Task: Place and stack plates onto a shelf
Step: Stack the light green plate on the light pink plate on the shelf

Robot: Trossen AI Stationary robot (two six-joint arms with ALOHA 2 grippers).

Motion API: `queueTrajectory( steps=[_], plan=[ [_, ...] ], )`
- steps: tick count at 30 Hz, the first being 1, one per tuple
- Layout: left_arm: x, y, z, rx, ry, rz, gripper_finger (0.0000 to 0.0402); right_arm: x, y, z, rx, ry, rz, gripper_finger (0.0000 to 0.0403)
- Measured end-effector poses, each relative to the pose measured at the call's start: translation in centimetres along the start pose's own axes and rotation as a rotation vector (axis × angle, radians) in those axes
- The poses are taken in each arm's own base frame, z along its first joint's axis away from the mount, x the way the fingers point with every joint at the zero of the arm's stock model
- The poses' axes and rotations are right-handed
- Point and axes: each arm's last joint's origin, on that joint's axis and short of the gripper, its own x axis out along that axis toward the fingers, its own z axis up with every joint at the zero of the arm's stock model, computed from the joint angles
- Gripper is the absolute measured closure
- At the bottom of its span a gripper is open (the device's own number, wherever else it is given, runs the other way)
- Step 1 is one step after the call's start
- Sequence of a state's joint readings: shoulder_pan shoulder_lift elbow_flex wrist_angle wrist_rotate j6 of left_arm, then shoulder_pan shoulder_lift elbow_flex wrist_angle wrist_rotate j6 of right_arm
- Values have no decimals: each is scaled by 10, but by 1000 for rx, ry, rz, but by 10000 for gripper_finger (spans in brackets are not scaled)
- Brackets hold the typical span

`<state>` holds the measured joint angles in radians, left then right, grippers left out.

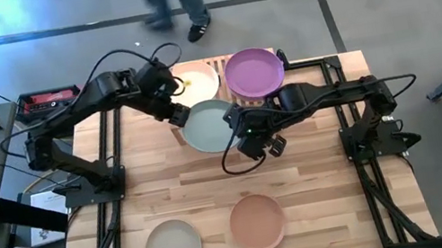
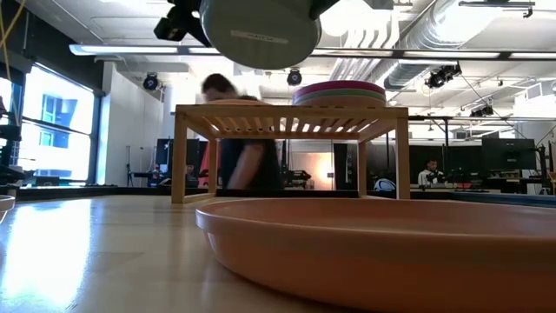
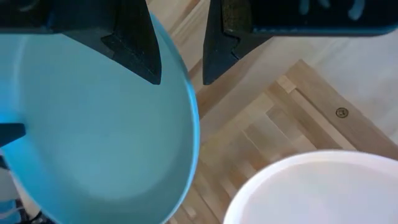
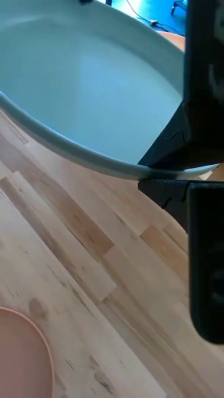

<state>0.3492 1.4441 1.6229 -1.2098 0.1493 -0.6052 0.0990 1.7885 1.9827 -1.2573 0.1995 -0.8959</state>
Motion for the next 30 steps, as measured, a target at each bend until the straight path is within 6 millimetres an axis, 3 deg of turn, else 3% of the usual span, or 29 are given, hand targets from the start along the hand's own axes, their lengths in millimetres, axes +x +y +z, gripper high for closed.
queueTrajectory(
  steps=[9,21,30],
  plan=[
    [10,0,3,22,22,17,305,0,0,-1,3,14,-6,403],
    [15,-1,6,59,19,30,392,0,1,-2,0,36,-5,403],
    [15,0,6,73,16,45,396,0,-1,-2,78,59,-43,402]
  ],
)
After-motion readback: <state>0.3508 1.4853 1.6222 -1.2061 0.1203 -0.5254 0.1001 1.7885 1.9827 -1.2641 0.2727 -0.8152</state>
